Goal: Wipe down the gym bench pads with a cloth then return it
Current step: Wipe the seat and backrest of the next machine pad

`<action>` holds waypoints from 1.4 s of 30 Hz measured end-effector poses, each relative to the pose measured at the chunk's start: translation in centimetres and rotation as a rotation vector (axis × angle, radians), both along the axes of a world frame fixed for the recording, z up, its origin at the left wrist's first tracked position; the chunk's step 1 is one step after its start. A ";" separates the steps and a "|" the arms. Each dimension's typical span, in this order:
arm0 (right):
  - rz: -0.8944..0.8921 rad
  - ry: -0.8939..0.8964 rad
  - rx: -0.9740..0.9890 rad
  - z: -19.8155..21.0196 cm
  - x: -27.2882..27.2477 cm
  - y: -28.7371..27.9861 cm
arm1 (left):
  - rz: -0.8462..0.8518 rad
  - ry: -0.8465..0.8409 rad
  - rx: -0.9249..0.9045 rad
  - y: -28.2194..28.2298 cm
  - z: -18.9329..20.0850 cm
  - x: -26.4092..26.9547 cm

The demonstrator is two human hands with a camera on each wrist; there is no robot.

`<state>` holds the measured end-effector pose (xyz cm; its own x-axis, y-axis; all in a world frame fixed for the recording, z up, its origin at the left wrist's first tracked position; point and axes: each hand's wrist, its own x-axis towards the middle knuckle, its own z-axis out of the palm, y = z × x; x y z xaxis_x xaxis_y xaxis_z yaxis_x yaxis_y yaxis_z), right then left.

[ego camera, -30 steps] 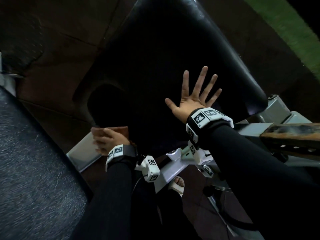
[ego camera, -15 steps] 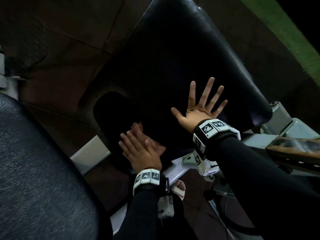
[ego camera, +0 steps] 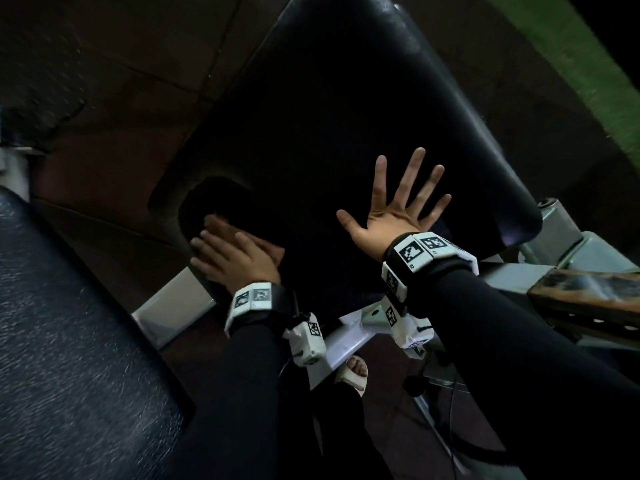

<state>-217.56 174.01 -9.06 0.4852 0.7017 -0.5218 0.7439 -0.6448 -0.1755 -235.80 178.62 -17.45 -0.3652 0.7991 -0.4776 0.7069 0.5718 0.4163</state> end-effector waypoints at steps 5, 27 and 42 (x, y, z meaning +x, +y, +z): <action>-0.011 0.004 -0.013 0.1 0.0 0.1 | -0.348 -0.039 0.188 -4.6 2.2 4.1; -0.053 -0.071 -0.057 0.0 -0.6 0.5 | 0.016 0.035 0.195 7.6 -2.9 -4.8; -0.064 -0.086 -0.057 0.1 -0.6 0.6 | -0.417 0.011 0.341 9.3 0.3 2.6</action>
